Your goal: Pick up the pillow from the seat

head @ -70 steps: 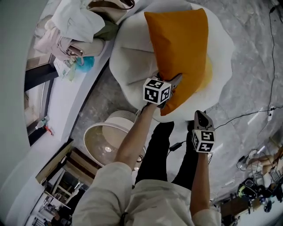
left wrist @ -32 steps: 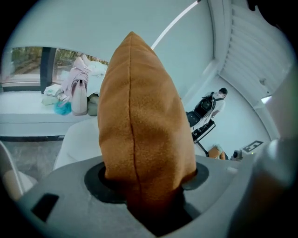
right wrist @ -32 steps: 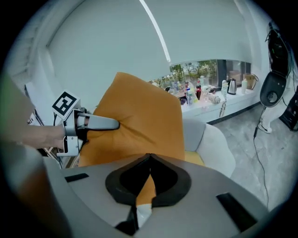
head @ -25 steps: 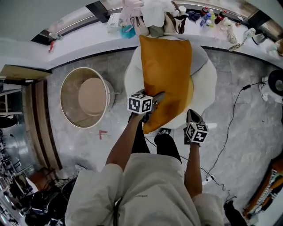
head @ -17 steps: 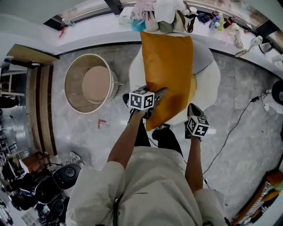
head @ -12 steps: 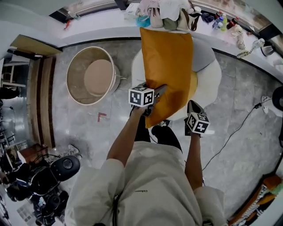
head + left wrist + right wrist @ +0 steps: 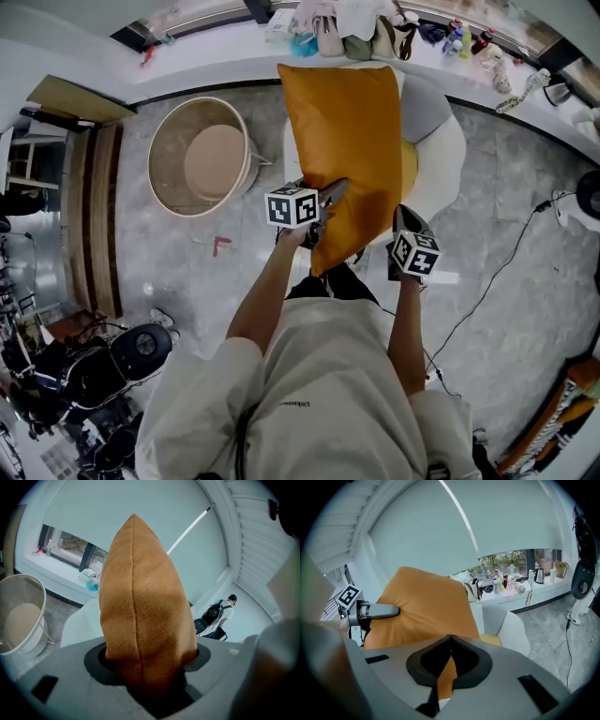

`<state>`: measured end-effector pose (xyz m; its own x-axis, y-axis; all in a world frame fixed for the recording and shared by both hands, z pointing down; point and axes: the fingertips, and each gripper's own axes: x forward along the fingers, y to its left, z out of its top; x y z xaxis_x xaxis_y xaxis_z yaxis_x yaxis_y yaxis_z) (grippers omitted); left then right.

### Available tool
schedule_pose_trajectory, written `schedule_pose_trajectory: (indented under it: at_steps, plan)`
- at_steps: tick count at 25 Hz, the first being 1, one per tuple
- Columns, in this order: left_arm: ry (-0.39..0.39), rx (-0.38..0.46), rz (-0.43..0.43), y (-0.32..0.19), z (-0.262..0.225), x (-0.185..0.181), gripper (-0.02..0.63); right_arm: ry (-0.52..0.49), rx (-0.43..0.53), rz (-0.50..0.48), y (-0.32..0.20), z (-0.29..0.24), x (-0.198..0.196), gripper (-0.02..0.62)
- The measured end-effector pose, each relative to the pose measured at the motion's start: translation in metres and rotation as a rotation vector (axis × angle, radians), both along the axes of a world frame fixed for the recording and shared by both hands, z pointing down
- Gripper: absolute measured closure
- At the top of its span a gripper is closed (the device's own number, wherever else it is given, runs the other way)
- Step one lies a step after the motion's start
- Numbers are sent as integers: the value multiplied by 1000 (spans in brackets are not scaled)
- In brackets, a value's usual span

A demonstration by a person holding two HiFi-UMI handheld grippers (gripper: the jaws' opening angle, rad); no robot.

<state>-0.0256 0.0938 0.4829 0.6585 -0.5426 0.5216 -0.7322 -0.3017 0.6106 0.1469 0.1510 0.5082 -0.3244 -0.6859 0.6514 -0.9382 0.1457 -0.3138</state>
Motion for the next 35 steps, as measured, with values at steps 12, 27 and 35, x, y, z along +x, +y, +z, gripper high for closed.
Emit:
schedule_pose_trajectory:
  at_steps: [12,27,35]
  plan:
    - [53,34,-8,113,-22,-30,316,46,50,134,123,-35,-7,589]
    - [69,75,-44,195,-36,-67,313,62,108,54,202,-70,-35,589]
    - [93,100,-58,195,-45,-77,310,90,127,3,201,-75,-52,589]
